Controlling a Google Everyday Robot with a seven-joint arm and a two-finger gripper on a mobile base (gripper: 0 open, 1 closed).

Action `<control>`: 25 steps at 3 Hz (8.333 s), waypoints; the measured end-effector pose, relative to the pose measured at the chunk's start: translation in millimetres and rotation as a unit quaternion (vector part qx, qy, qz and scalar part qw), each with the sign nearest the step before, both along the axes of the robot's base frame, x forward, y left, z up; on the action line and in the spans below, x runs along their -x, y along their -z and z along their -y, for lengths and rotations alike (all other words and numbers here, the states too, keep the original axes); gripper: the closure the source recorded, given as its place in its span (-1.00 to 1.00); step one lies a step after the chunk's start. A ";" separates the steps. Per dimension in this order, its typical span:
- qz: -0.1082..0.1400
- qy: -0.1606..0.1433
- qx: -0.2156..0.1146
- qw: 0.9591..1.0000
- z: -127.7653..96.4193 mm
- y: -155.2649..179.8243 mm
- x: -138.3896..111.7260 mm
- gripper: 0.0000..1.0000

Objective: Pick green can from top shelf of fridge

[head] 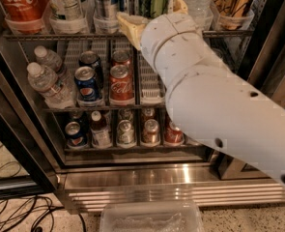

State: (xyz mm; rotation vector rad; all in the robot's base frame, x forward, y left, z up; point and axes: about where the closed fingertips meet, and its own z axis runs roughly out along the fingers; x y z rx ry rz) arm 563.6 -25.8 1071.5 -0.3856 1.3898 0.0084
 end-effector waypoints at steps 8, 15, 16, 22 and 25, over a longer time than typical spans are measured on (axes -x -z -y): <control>0.005 0.063 -0.015 0.998 13.1 -4.9 -54.3 -0.02; -0.009 0.033 -0.105 0.994 40.9 -47.3 -17.0 1.00; -0.047 0.009 -0.110 0.993 46.0 -49.9 11.7 1.00; -0.226 -0.127 -0.130 0.957 -4.2 1.4 116.5 1.00; -0.295 -0.228 -0.126 0.919 -31.5 31.4 171.8 1.00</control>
Offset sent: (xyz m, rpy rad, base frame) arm 0.0259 -0.0030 0.0023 0.0311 -0.0256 -0.0684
